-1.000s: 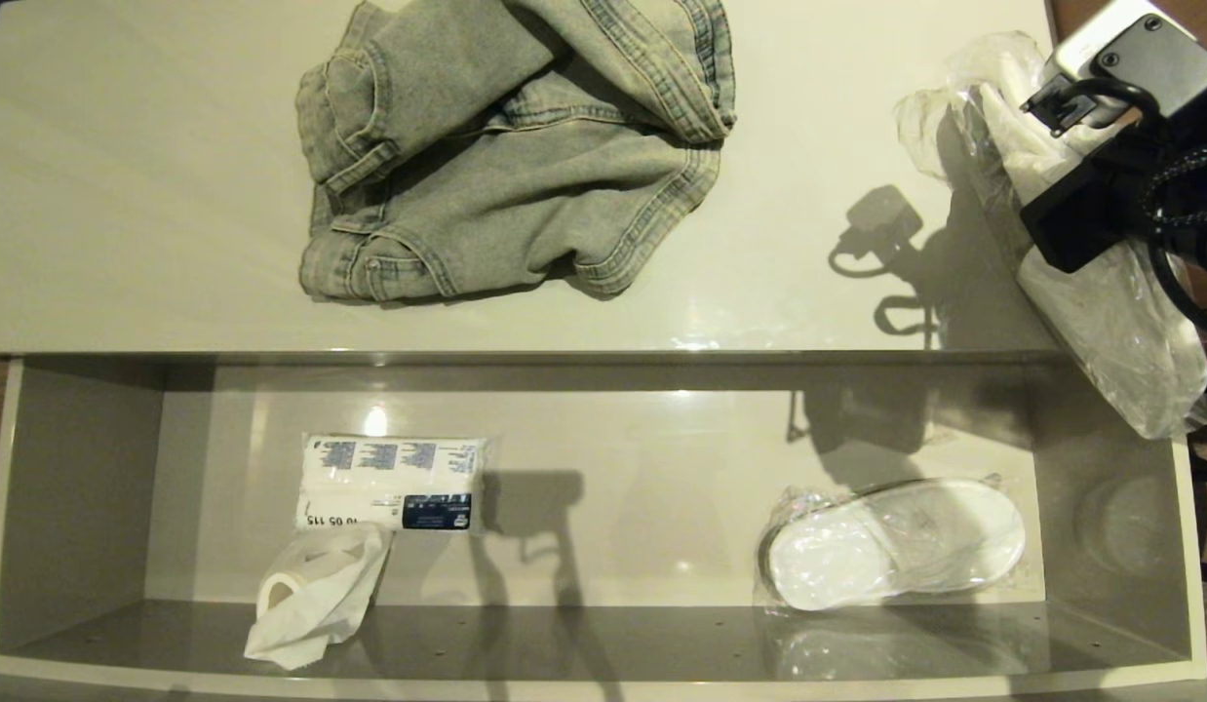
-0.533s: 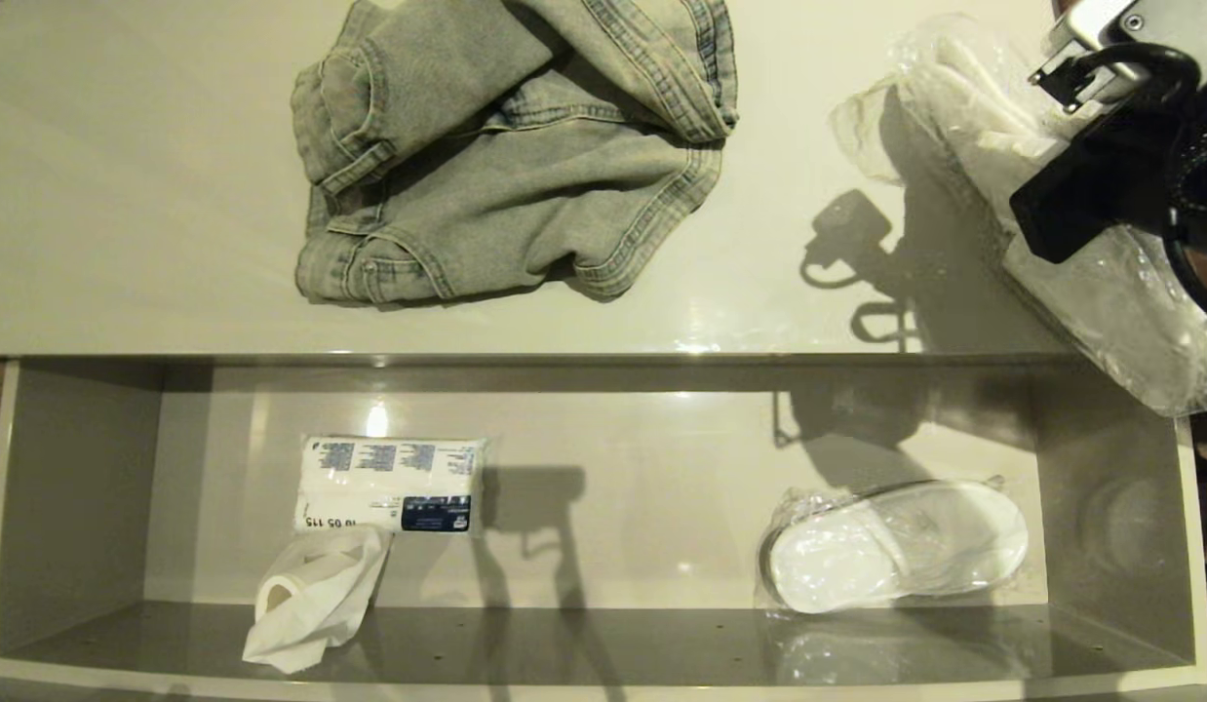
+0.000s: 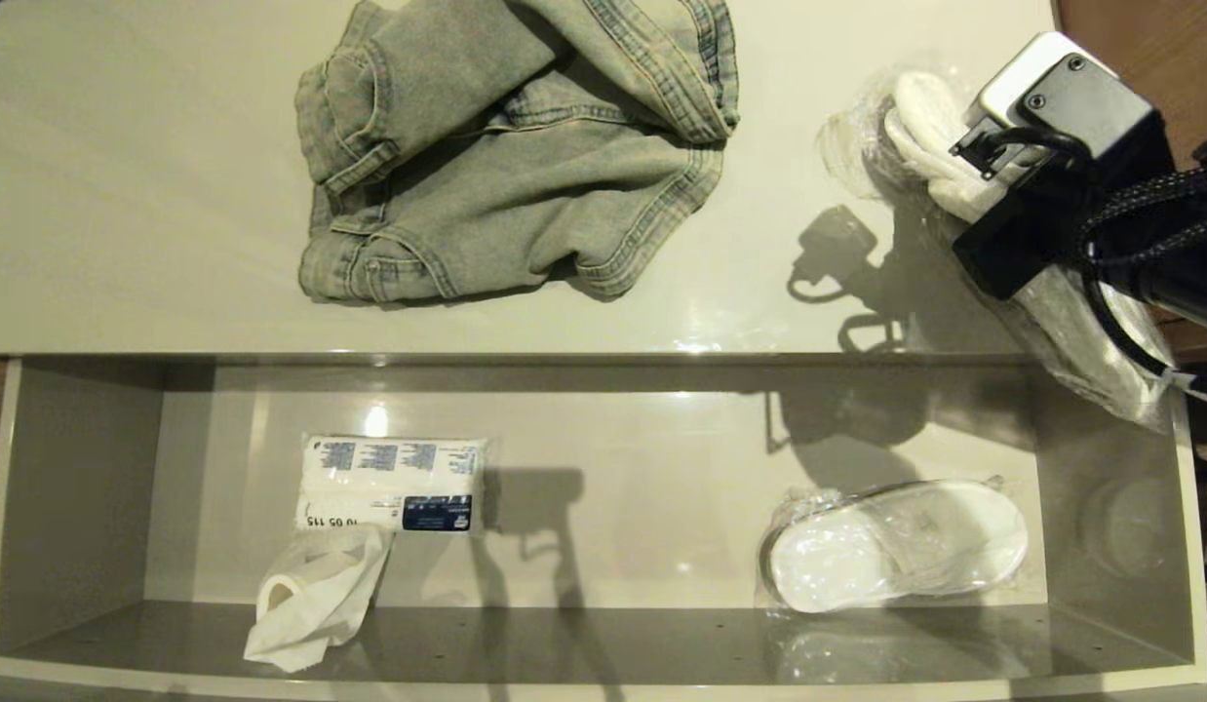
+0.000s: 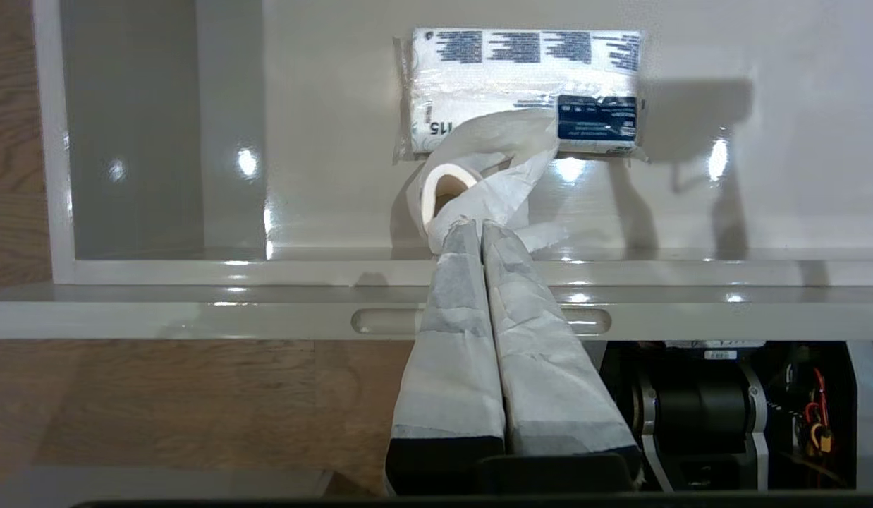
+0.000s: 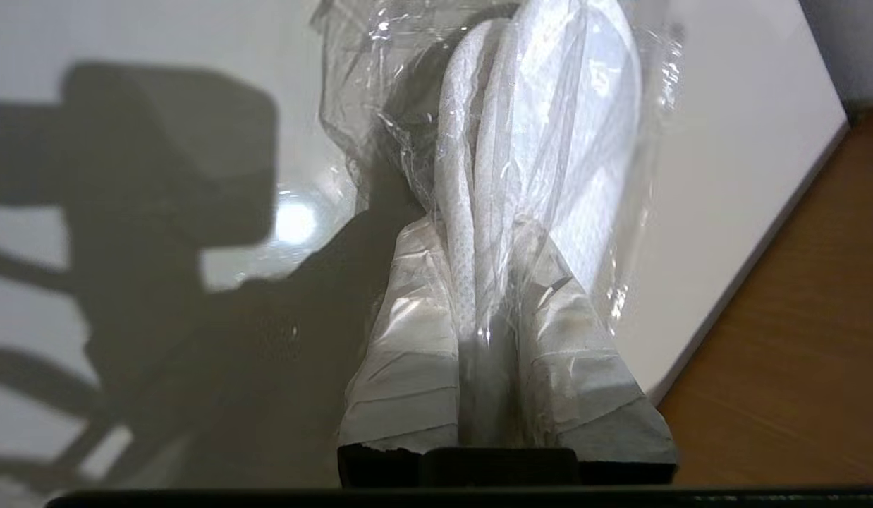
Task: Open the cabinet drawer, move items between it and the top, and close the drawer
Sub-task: Place the disposable slippers on the table
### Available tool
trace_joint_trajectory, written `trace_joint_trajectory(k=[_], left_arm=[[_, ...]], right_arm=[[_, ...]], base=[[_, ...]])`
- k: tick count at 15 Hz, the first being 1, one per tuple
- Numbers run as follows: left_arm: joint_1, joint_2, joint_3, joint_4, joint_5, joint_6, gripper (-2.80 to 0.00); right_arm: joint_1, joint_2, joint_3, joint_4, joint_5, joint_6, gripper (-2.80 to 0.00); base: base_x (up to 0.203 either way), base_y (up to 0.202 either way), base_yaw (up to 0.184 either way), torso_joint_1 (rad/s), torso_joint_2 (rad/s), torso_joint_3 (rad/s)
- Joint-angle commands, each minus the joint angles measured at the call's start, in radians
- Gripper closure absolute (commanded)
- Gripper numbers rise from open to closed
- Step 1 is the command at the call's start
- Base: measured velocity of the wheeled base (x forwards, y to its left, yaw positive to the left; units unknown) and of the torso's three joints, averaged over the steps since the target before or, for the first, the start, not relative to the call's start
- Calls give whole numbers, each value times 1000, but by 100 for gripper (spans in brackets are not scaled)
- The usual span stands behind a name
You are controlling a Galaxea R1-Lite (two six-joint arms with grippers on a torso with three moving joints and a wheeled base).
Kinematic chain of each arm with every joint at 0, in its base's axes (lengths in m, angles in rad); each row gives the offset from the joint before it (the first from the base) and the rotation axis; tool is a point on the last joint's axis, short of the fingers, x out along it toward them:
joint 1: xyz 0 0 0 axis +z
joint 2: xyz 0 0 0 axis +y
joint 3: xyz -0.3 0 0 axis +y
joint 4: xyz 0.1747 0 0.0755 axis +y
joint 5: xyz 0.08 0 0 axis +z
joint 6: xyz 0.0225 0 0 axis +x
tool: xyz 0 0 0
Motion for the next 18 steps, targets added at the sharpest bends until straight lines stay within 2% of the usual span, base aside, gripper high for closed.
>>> trace_joint_trajectory(k=[1,2,3,8,12,15,18], left_arm=[[0,0,0,0,0,0,0],[0,0,0,2,0,0,0],[0,0,0,2,0,0,0],[0,0,0,2,0,0,0],[0,0,0,0,0,0,0],[0,0,0,0,0,0,0],[0,0,0,0,0,0,0]], right_arm=[[-39,44,22,-25,13,-6,0],[-39,45,32,-71,30,-8,0],[-39,45,35,-76,34,-9,-280],[-54,27,33,-104,52,-26,-280],[-30,-9,25,-96,54,-29,-280],[52,-49,21,-90,54,-31,-280],[178,-108,22,-76,44,-46,-280]], base=[[0,0,0,0,0,0],[0,0,0,0,0,0],[0,0,0,0,0,0],[0,0,0,0,0,0],[0,0,0,0,0,0],[0,0,0,0,0,0],[0,0,0,0,0,0]])
